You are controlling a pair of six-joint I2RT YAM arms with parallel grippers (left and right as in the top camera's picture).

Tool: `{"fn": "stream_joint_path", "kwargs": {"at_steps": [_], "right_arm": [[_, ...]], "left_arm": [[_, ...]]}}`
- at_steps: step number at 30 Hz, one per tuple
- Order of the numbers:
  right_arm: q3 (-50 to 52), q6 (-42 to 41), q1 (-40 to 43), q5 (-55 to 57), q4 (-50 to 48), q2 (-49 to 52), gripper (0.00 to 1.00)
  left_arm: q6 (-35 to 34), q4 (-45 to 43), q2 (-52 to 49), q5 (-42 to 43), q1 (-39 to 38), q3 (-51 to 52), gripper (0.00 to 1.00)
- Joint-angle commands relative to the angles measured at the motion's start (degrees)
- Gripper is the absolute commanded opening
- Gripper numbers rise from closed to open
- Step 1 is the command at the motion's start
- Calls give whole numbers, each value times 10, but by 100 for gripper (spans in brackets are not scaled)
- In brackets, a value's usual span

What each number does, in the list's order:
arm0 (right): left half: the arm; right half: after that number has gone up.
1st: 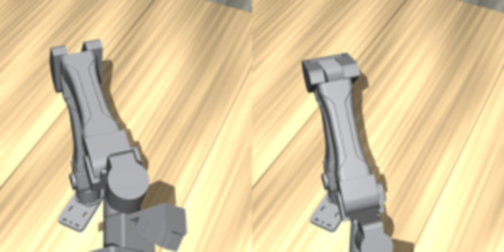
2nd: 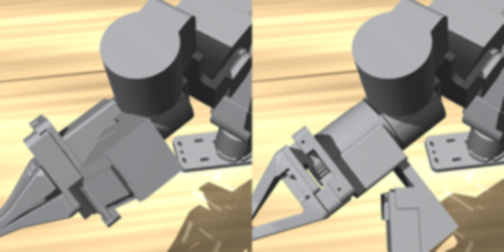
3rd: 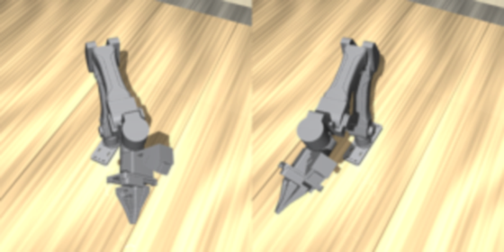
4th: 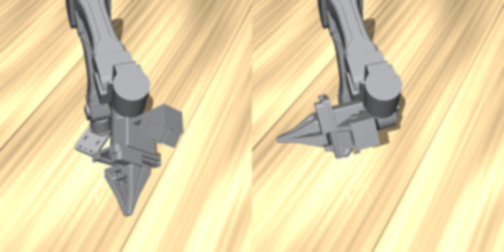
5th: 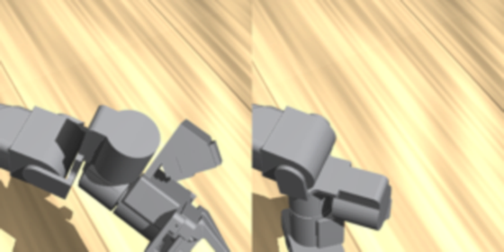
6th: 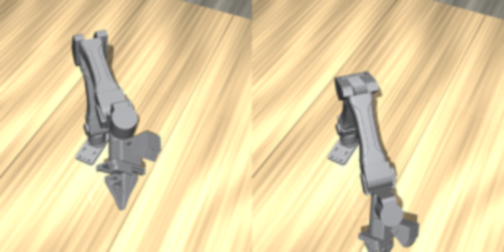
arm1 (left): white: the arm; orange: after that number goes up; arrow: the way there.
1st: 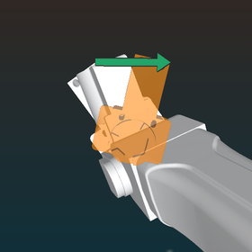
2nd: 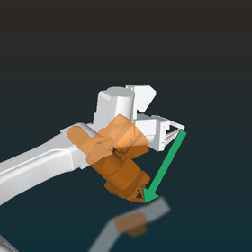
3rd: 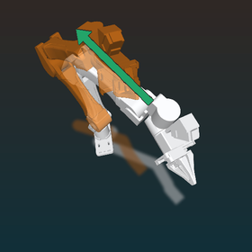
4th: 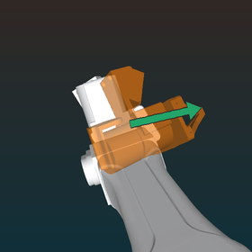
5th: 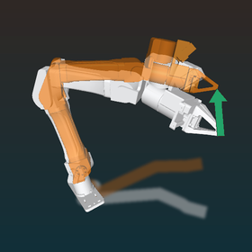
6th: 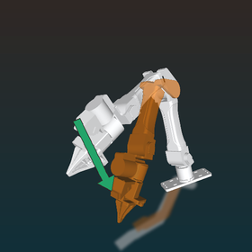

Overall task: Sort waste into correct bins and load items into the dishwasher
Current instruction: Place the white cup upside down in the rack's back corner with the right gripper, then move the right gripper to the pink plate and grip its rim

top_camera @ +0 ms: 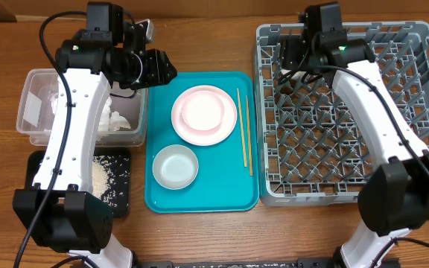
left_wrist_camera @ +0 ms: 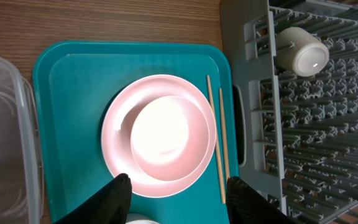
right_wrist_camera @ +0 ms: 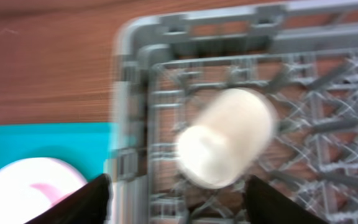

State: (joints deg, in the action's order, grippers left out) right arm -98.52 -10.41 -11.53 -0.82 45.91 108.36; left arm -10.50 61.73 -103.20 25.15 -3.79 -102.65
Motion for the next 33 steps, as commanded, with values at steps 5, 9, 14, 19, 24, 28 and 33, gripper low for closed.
{"fn": "stream_joint_path", "kwargs": {"at_steps": [5,9,14,19,24,28,33], "right_arm": [[7,2,-39,-13,20,-18,14],[29,2,-42,-30,23,-2,6],[44,2,-50,-121,28,15,6],[44,25,-78,-129,40,29,6],[45,31,-131,-123,41,29,6],[45,29,-178,-30,34,38,9],[45,-7,-212,40,20,70,13]], "left_arm": [[0,4,-2,-20,-4,-3,50],[0,10,-2,-38,-3,-3,50],[-15,9,-2,-66,-3,-3,50],[-15,9,-2,-66,-3,-3,51],[-15,9,-2,-78,-3,-3,51],[-16,9,-2,-93,-3,-3,51],[-52,13,-2,-207,-3,-3,52]]}}
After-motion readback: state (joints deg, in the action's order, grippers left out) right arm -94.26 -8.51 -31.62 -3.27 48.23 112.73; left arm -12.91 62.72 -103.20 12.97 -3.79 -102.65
